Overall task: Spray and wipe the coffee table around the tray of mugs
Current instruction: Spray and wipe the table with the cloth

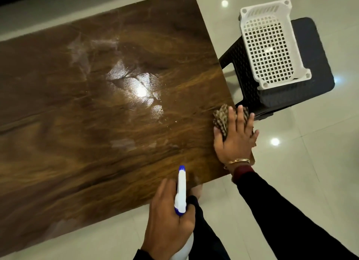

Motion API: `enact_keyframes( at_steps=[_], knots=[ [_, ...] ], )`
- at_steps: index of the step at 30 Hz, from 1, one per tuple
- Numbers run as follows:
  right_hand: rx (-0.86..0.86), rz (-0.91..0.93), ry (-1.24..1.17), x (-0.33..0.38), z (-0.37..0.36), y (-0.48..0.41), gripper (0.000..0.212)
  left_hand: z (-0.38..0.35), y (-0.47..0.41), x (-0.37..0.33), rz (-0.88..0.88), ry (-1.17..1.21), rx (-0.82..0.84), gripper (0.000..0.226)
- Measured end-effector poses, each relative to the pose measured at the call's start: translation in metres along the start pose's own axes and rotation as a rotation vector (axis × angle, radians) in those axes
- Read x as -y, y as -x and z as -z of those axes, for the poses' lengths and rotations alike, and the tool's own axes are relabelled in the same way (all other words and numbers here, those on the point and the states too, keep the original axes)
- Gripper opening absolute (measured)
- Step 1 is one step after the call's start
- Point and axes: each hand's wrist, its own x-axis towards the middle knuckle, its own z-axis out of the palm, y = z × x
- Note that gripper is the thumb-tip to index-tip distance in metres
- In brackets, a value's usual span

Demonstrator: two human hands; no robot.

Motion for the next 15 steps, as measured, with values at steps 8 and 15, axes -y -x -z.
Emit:
enact_keyframes(
  at_steps=[8, 15],
  knots=[
    [0.143, 0.498, 0.135, 0.100, -0.052, 0.099, 0.088, 0.017, 0.007, 0.013, 0.067, 0.043, -0.128, 0.044],
    [0.143, 0.318, 0.136, 0.039, -0.031, 0.088, 0.094, 0.037, 0.018, 0.034, 0.144, 0.019, -0.188, 0.055]
  ],
)
